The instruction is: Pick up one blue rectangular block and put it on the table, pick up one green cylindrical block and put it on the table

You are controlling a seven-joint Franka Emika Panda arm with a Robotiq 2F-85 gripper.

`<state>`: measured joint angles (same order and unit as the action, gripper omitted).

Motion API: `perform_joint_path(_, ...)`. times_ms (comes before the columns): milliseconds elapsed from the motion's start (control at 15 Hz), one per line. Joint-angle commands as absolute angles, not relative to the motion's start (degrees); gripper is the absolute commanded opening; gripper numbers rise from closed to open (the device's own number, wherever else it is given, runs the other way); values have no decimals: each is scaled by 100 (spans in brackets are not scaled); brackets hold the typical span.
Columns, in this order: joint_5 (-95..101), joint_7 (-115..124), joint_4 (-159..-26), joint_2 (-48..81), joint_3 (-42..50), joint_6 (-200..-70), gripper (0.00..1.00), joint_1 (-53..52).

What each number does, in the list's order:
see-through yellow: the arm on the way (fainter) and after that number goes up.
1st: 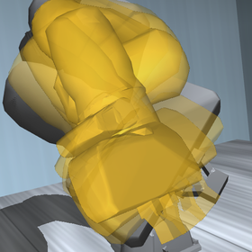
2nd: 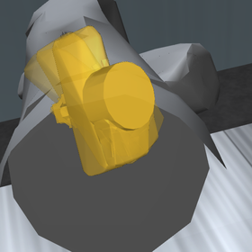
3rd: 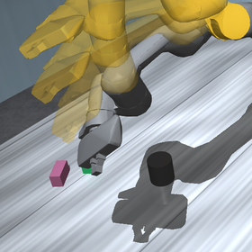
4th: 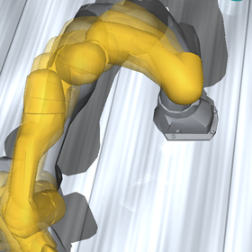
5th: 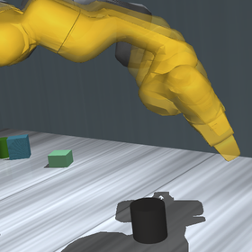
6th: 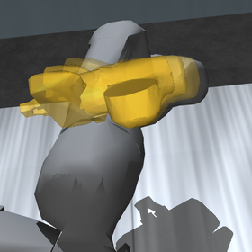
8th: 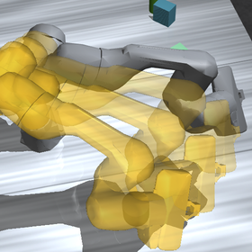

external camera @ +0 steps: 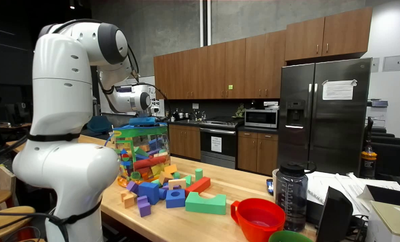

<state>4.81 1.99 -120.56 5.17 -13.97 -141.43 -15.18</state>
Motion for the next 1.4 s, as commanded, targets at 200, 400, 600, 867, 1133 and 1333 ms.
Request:
perform_joint_path(200, 1347, 941, -12379, 547, -1330, -15055, 100, -1608)
perform_joint_path(400, 1837, 1234, -12493, 603, -1290, -15396, 100, -1647)
perform_joint_path(600, 2146, 1403, -12553, 611, -1269, -15489, 100, -1671)
perform_joint_path(867, 2229, 1334, -12569, 588, -1281, -15428, 100, -1662)
perform_joint_path(1133, 2195, 1256, -12580, 583, -1294, -15398, 74, -1652)
perform_joint_path(1333, 2186, 1216, -12579, 575, -1292, -15386, 55, -1643)
